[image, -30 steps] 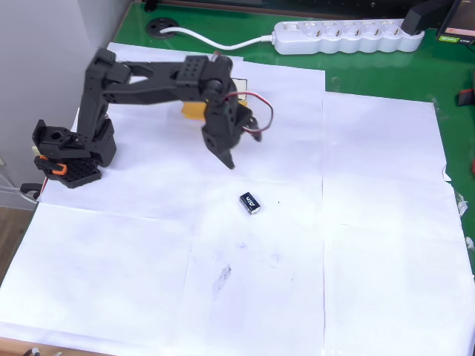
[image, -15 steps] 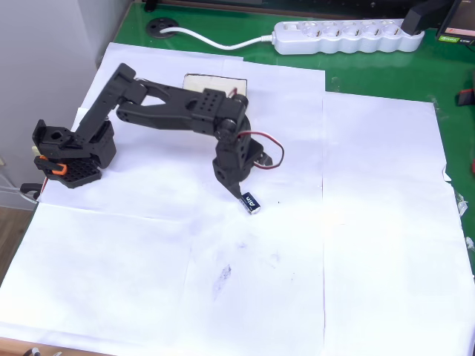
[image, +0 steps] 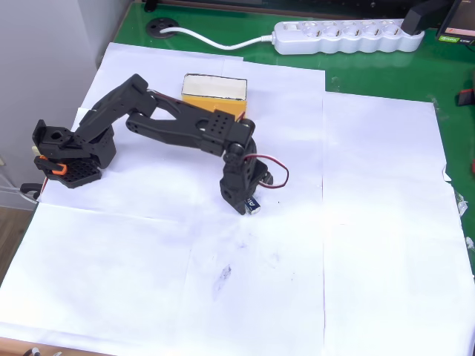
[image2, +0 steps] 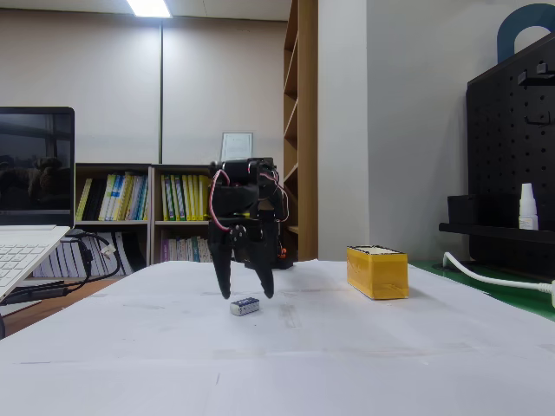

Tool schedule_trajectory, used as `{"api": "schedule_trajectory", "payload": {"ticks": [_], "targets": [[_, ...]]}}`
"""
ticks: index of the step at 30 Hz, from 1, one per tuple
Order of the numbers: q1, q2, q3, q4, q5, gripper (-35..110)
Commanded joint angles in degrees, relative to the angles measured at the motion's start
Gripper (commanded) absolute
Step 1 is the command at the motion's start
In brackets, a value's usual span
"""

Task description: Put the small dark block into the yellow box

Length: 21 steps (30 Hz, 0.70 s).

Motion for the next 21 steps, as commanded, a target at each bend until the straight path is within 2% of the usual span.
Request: {"api": "schedule_trajectory", "payload": {"ticks": [1, 18, 21], "targets": [[0.1, -0.4, 3.5, -0.8, -0.4, 35], [-1.8, 0.4, -1.1, -0.9, 0.1, 35], [-1.8, 0.6, -1.7, -1.1, 0.0, 27]]}}
